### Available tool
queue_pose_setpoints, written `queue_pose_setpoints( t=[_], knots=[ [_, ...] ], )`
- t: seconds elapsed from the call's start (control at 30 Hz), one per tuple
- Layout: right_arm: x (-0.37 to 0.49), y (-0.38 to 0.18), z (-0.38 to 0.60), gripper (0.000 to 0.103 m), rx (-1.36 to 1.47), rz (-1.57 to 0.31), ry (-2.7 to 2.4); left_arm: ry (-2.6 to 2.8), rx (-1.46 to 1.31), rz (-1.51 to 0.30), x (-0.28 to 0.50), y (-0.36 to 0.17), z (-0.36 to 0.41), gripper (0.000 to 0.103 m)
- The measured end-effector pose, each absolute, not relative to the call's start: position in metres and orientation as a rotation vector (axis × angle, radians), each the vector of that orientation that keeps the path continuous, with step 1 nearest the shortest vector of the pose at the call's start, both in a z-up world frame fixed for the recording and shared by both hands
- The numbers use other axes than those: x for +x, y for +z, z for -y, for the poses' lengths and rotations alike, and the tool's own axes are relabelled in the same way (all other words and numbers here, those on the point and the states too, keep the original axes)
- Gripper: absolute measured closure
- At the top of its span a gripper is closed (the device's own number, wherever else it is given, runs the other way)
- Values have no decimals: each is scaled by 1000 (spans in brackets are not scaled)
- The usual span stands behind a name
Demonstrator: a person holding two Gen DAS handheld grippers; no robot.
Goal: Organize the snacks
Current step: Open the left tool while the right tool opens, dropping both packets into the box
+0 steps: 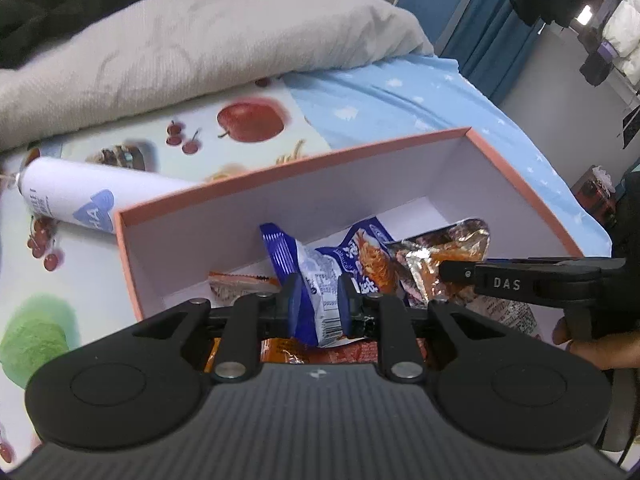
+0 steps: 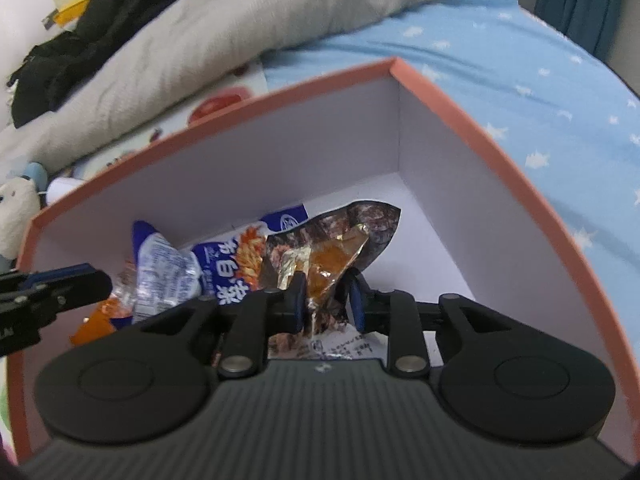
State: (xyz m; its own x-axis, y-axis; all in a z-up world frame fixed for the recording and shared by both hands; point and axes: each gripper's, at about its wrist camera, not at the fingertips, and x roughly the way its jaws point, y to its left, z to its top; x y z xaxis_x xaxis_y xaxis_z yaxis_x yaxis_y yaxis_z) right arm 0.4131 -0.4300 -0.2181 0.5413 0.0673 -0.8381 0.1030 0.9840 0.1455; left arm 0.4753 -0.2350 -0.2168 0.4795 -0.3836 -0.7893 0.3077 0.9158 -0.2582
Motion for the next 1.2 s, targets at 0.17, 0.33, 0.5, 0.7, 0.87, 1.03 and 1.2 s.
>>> queue_pose_setpoints(
  t=[0.17,0.33,0.5,0.7,0.87,1.03,1.2],
  knots=[
    [417,-230,432,71,226,-1035,-26,-423,-77,-995,476,-220,234,80],
    [412,-220,429,40,214,-1024,-23,-422,-73,-978,469,-207,231,80],
    [398,-203,422,32,215,-983,-19,-421,-59,-949,454,-187,225,80],
    [375,-168,416,32,226,-918,-12,-408,-68,-894,430,-149,212,80],
    [352,-133,411,32,226,-844,-3,-409,-69,-837,403,-114,202,80],
    [323,-96,402,32,216,-772,7,-410,-75,-779,373,-80,192,80],
    [287,-61,394,32,208,-694,6,-426,-73,-709,337,-44,181,80]
  ],
)
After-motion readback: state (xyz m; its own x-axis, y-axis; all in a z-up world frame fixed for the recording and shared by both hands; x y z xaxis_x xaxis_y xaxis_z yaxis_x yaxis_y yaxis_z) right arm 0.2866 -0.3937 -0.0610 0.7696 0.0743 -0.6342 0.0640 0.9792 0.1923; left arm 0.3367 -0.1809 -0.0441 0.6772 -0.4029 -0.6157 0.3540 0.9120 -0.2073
